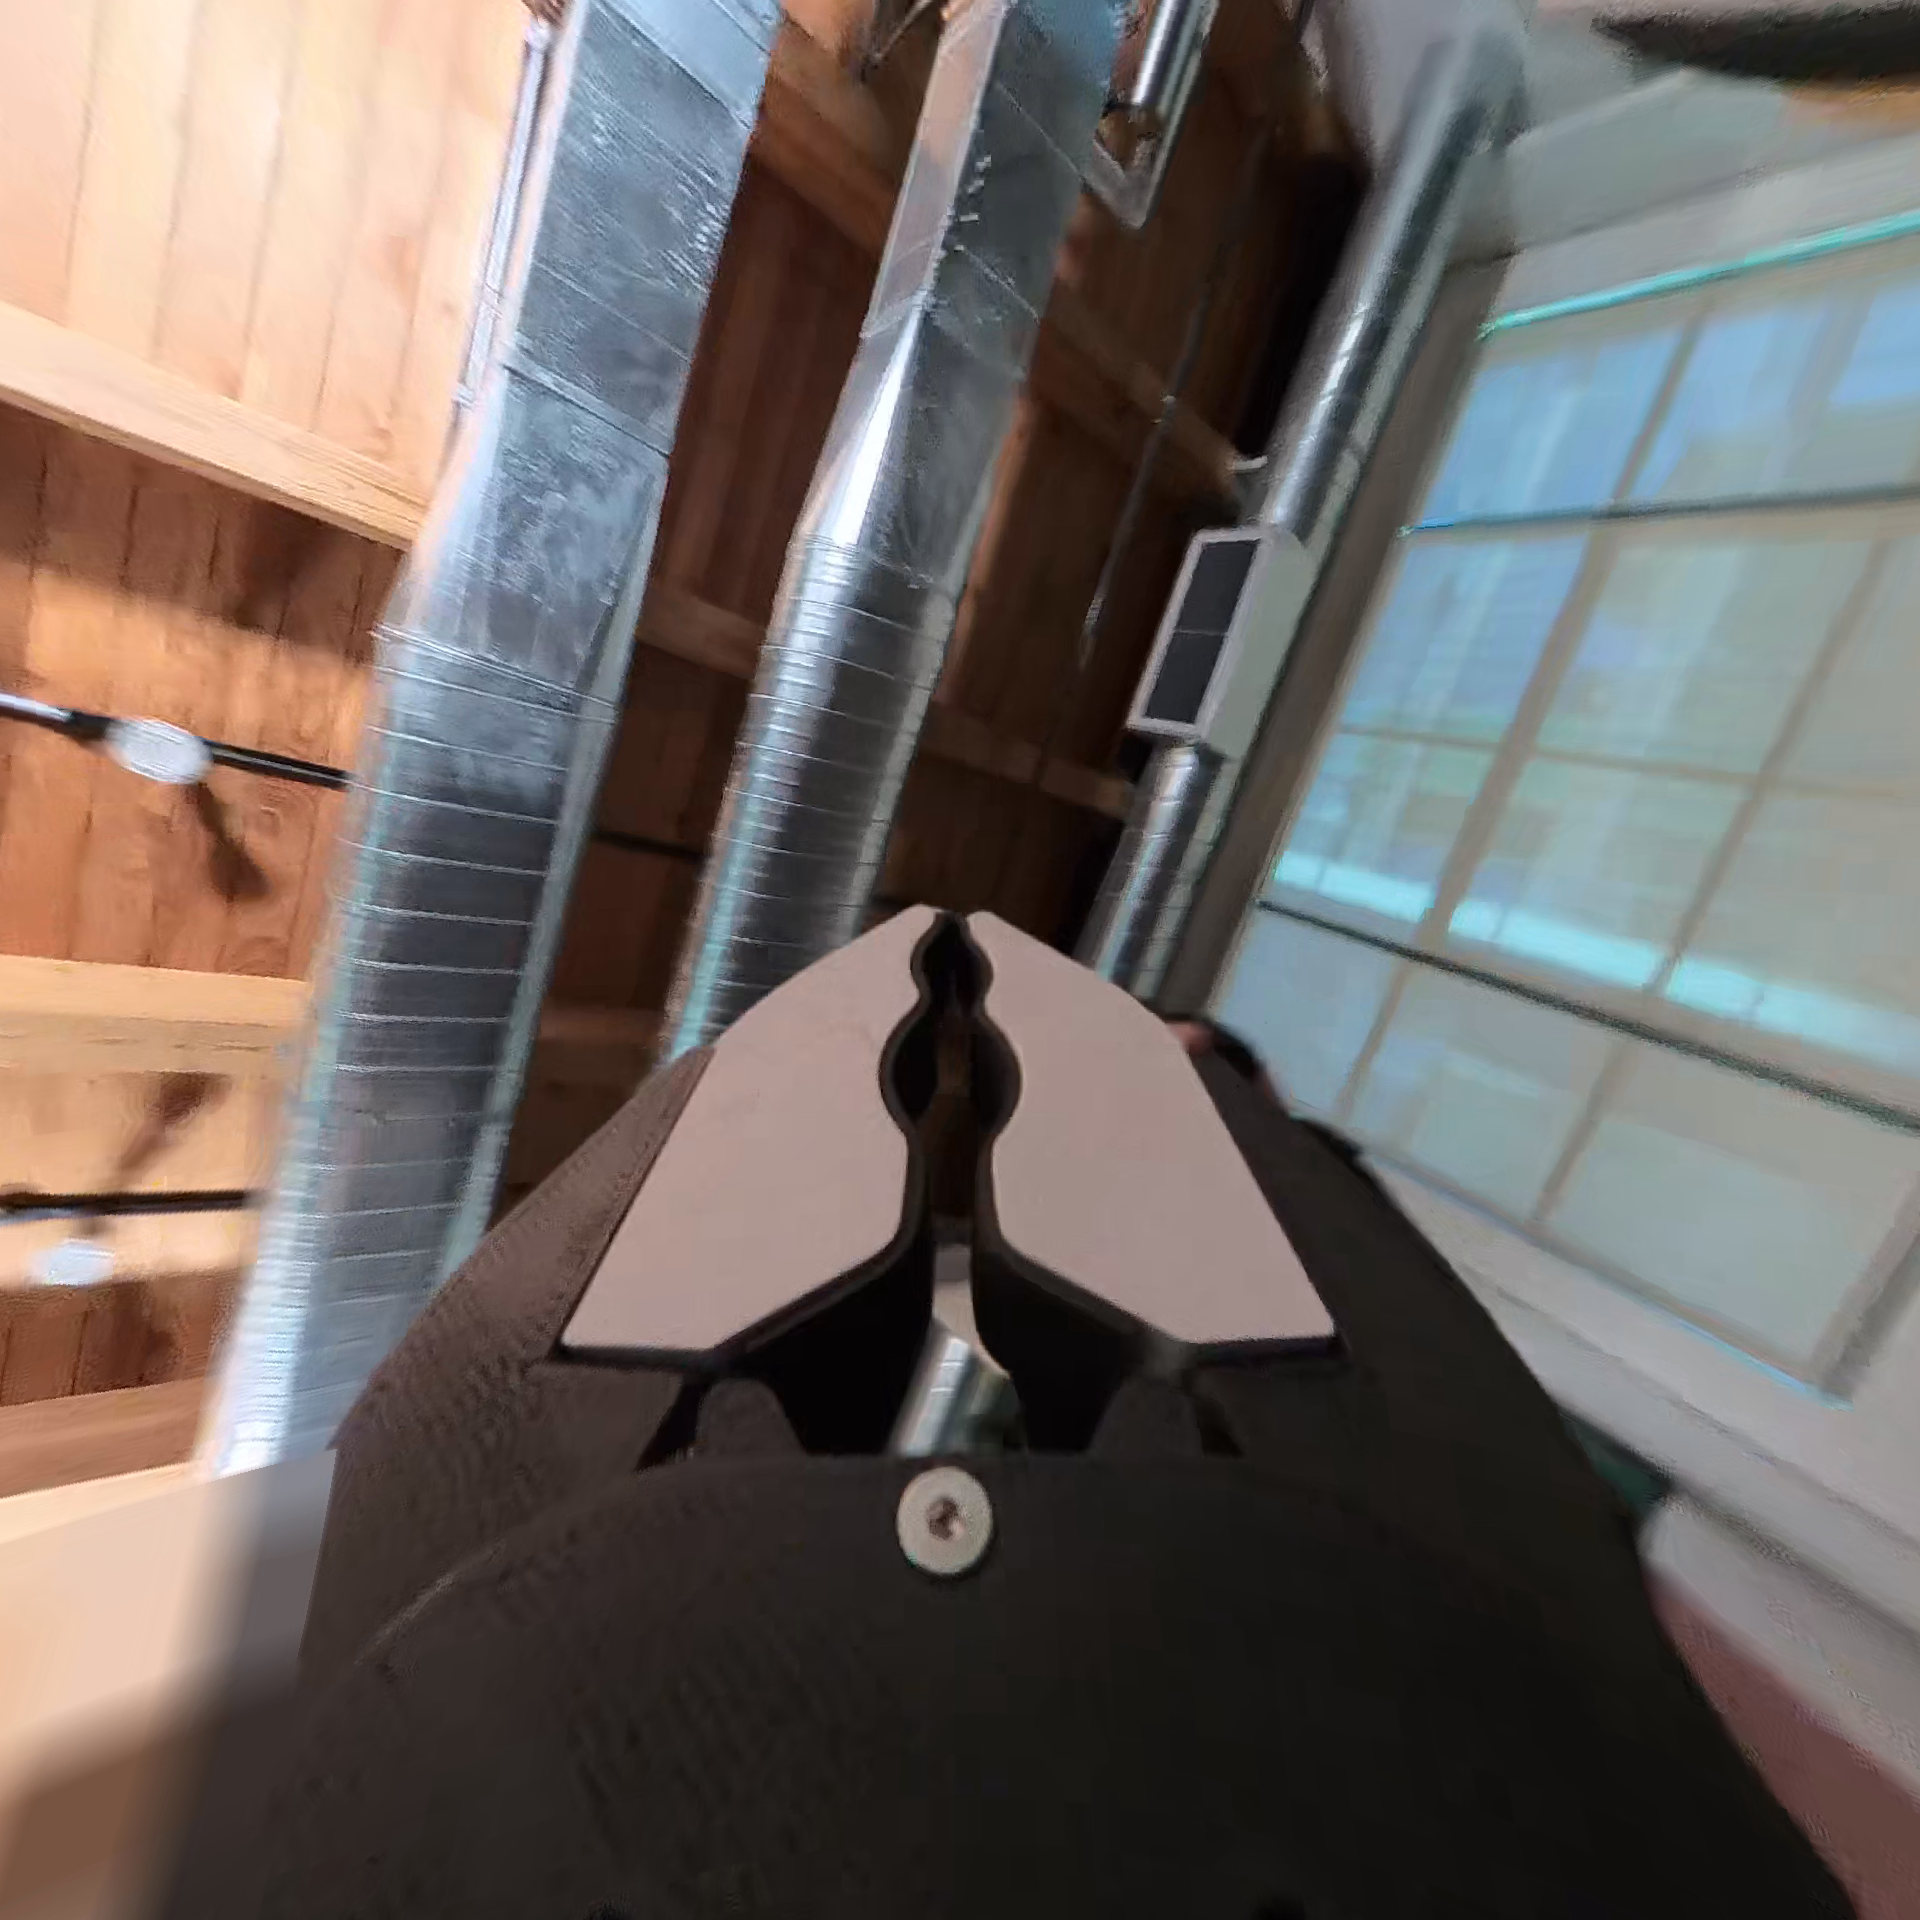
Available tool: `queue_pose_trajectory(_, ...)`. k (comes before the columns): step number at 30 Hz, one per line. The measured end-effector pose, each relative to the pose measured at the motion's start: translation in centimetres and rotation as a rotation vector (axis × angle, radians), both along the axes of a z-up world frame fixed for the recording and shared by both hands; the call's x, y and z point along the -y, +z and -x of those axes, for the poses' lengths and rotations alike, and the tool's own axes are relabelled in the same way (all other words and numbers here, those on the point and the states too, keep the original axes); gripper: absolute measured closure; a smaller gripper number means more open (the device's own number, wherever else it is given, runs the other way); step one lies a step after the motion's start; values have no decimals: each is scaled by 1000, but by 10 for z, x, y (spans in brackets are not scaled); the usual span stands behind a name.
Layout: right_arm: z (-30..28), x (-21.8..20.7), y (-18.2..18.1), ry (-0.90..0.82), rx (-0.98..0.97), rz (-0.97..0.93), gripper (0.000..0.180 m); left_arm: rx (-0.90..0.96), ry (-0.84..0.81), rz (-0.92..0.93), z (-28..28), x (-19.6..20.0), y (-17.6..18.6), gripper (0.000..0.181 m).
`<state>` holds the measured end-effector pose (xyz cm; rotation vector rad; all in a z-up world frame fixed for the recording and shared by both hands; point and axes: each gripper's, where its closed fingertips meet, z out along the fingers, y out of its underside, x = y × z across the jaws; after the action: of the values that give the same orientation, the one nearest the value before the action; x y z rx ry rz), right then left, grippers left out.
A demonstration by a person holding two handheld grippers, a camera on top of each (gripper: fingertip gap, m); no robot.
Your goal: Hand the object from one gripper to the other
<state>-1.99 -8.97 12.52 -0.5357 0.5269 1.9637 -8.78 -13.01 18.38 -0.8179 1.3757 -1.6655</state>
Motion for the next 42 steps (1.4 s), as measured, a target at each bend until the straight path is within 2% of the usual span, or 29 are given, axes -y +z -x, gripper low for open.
queue_pose_trajectory(1,-5,-4,-8,-95,70,59,180,-7,48,-16,-3,-2,-3,96)
queue_pose_trajectory(3,-21,-9,-22,-331,261,187,179,-34,213,-65,-12,-18,-14,96)
queue_pose_trajectory(5,-43,-3,-17,-492,381,193,179,-102,323,-144,-13,-27,-31,92)
queue_pose_trajectory(7,-60,10,3,-625,479,144,179,-117,379,-186,-6,-29,-30,89)
queue_pose_trajectory(9,-74,17,19,-789,660,129,179,-32,363,-189,6,-19,-11,93)
queue_pose_trajectory(11,-80,17,33,-882,868,101,179,-15,222,-300,13,17,-16,109)
queue_pose_trajectory(12,-80,17,38,-880,946,87,179,-86,128,-381,13,36,-35,120)
queue_pose_trajectory(14,-84,23,48,-846,991,57,179,-306,-126,-547,19,73,-91,114)
queue_pose_trajectory(16,-97,34,55,-843,932,45,179,-398,-340,-674,24,108,-136,114)
queue_pose_trajectory(18,-115,45,58,-868,845,54,179,-370,-388,-779,11,139,-167,106)
queue_pose_trajectory(20,-131,55,59,-907,784,74,179,-356,-422,-877,4,167,-196,111)
queue_pose_trajectory(23,-142,60,59,-977,793,98,179,-352,-515,-1049,7,193,-240,109)
queue_pose_trajectory(25,-135,61,66,-958,827,65,179,-382,-621,-1039,15,202,-248,99)
queue_pose_trajectory(28,-113,67,79,-901,908,-7,179,-510,-723,-1046,23,194,-265,96)
queue_pose_trajectory(32,-82,81,95,-884,1055,-81,179,-707,-735,-1123,32,168,-300,92)
queue_pose_trajectory(35,-48,101,106,-804,1171,-161,179,-836,-740,-1269,44,149,-332,81)
queue_pose_trajectory(37,-27,117,110,-787,1243,-195,179,-852,-717,-1357,48,140,-338,78)
queue_pose_trajectory(40,-3,131,100,-840,1394,-182,178,-863,-652,-1365,46,132,-336,81)
queue_pose_trajectory(42,8,135,76,-861,1533,-114,176,-923,-587,-1328,49,118,-336,82)
